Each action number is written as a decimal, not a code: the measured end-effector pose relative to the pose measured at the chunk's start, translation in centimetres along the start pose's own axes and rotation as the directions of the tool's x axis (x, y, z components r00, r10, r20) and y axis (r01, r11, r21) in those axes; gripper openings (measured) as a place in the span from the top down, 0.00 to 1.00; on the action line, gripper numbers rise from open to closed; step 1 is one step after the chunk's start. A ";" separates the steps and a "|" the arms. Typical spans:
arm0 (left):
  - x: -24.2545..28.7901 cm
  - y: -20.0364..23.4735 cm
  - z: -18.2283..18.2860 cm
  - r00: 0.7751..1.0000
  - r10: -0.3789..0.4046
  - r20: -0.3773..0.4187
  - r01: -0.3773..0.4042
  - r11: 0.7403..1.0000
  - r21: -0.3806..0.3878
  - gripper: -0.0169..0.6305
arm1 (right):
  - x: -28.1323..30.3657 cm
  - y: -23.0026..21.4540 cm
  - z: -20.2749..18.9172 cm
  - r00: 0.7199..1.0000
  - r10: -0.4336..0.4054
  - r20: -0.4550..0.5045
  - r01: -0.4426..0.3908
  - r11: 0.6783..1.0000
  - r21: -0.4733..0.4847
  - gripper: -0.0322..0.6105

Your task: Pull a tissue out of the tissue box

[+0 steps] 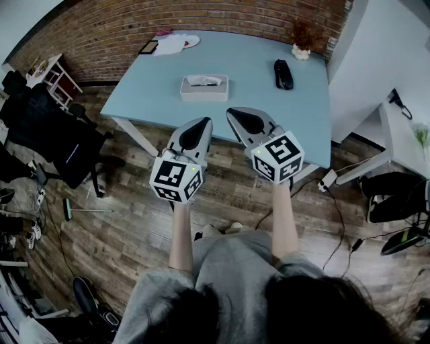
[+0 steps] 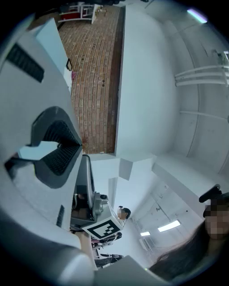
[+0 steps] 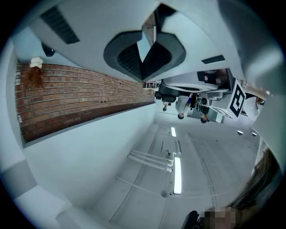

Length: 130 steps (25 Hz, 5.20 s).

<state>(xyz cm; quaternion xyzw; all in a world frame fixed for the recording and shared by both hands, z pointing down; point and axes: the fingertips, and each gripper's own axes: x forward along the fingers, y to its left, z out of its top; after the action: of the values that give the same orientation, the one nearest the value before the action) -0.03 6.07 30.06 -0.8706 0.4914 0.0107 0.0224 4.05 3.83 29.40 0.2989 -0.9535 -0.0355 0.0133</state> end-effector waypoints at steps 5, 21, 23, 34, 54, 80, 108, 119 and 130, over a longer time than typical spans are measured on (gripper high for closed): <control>0.3 0.0 -0.4 1.000 0.009 -0.009 -0.009 1.000 -0.001 0.97 | 0.1 -0.1 -0.6 1.000 0.016 -0.003 -0.016 1.000 0.013 0.95; -2.3 1.1 -3.6 0.989 0.096 -0.116 -0.101 0.994 -0.038 0.97 | 0.6 -0.6 -3.1 0.999 0.035 0.003 -0.035 0.989 0.146 0.95; -2.7 1.8 -4.2 0.985 0.107 -0.134 -0.114 0.992 -0.044 0.97 | 1.5 -0.2 -4.0 0.999 0.047 -0.010 -0.045 0.986 0.162 0.95; 1.1 5.5 -6.3 0.988 0.041 -0.146 -0.055 0.994 -0.097 0.97 | 5.4 -3.0 -5.7 0.998 0.023 -0.064 -0.012 0.987 0.163 0.95; 8.5 14.8 -8.8 0.984 -0.059 -0.168 0.037 0.990 -0.133 0.97 | 14.6 -8.7 -8.1 0.989 -0.054 -0.137 0.074 0.986 0.146 0.95; 13.2 18.5 -11.4 0.977 -0.080 -0.196 0.041 0.980 -0.192 0.97 | 18.6 -13.6 -10.9 0.968 -0.087 -0.236 0.121 0.984 0.133 0.95; 18.2 24.5 -16.1 0.959 0.026 -0.281 -0.103 0.959 -0.263 0.97 | 26.3 -18.9 -16.4 0.880 0.023 -0.474 -0.025 1.000 0.001 0.95; 18.9 26.2 -17.7 0.953 0.010 -0.304 -0.105 0.949 -0.297 0.97 | 28.7 -19.3 -19.5 0.814 0.021 -0.580 -0.076 0.995 -0.071 0.81; 18.6 28.1 -19.0 0.946 0.019 -0.322 -0.130 0.936 -0.327 0.97 | 30.6 -18.7 -22.2 0.745 0.061 -0.664 -0.159 0.983 -0.089 0.78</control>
<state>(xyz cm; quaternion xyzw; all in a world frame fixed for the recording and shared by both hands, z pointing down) -14.48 -25.30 47.52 -0.8320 0.5123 -0.0413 -0.2091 -9.34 -30.30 50.25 0.2337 -0.8987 0.0063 0.3710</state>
